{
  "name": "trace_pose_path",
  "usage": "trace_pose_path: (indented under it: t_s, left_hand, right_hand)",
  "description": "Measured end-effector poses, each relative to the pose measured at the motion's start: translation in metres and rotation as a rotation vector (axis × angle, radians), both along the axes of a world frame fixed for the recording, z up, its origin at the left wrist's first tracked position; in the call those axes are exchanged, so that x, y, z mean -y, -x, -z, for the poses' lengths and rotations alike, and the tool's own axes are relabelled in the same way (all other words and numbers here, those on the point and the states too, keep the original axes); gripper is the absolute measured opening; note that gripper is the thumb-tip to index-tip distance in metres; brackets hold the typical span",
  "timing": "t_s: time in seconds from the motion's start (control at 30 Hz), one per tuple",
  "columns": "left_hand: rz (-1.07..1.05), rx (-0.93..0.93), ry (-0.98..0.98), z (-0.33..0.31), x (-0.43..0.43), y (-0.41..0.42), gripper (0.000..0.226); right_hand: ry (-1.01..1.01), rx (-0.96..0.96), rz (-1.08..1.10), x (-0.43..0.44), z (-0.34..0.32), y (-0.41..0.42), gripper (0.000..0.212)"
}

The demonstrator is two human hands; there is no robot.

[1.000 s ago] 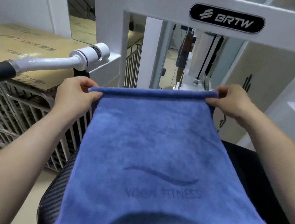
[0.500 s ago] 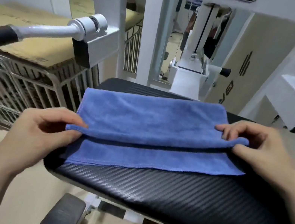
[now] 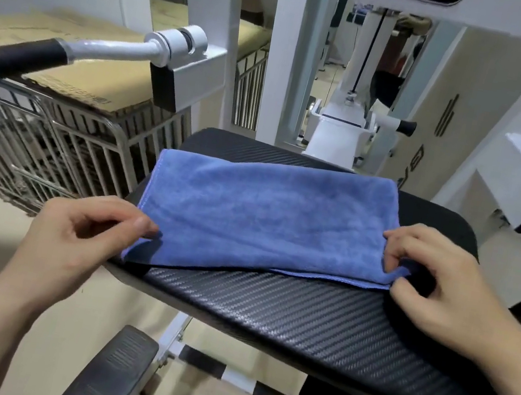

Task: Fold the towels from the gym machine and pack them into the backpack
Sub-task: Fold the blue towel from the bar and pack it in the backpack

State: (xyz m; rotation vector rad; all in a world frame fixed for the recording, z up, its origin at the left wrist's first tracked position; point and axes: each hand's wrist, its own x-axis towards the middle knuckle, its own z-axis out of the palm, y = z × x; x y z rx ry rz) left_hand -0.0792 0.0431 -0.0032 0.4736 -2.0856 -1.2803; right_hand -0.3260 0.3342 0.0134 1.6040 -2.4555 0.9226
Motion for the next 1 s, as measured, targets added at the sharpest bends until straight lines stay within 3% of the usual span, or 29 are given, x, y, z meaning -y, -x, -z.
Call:
trace_pose_path:
  t_s: [0.07, 0.1, 0.17, 0.23, 0.3, 0.37, 0.47, 0.6, 0.73, 0.8, 0.9, 1.0]
  left_hand:
    - [-0.146, 0.036, -0.02, 0.0, -0.003, 0.007, 0.005]
    - [-0.216, 0.055, -0.029, -0.001, -0.003, 0.012, 0.005]
    - [-0.277, 0.12, -0.047, -0.007, -0.004, 0.023, 0.033]
    - [-0.249, 0.176, -0.176, -0.017, 0.001, 0.033, 0.055]
    - [-0.207, 0.181, -0.353, -0.026, 0.012, 0.045, 0.061]
    - [-0.252, 0.199, -0.398, -0.033, 0.022, 0.06, 0.061]
    - [-0.333, 0.252, -0.27, -0.039, 0.031, 0.082, 0.056]
    - [-0.33, 0.344, -0.071, -0.038, 0.036, 0.085, 0.042]
    - [-0.196, 0.183, -0.28, -0.031, 0.04, 0.081, 0.044]
    - [-0.255, 0.039, -0.314, -0.027, 0.044, 0.079, 0.044]
    - [-0.403, 0.023, -0.128, -0.017, 0.053, 0.078, 0.04]
    - [-0.373, 0.215, 0.023, -0.012, 0.059, 0.074, 0.037]
  right_hand:
    - [-0.035, 0.042, 0.021, 0.0, -0.007, -0.001, 0.004]
    - [-0.041, 0.03, 0.053, 0.004, -0.011, -0.002, 0.015]
    - [-0.078, -0.049, 0.132, 0.017, -0.021, -0.002, 0.032]
    - [-0.164, -0.145, 0.204, 0.036, -0.029, 0.002, 0.047]
    - [-0.257, -0.177, 0.256, 0.055, -0.035, 0.013, 0.059]
    - [-0.371, -0.111, 0.347, 0.072, -0.039, 0.031, 0.055]
    - [-0.497, -0.084, 0.447, 0.089, -0.039, 0.051, 0.046]
    - [-0.445, -0.006, 0.407, 0.087, -0.037, 0.065, 0.031]
    - [-0.494, 0.192, 0.34, 0.081, -0.05, 0.08, 0.03]
    - [-0.564, 0.225, 0.309, 0.086, -0.056, 0.087, 0.029]
    - [-0.472, 0.199, 0.303, 0.107, -0.059, 0.091, 0.024]
    - [-0.299, -0.023, 0.434, 0.142, -0.054, 0.094, 0.025]
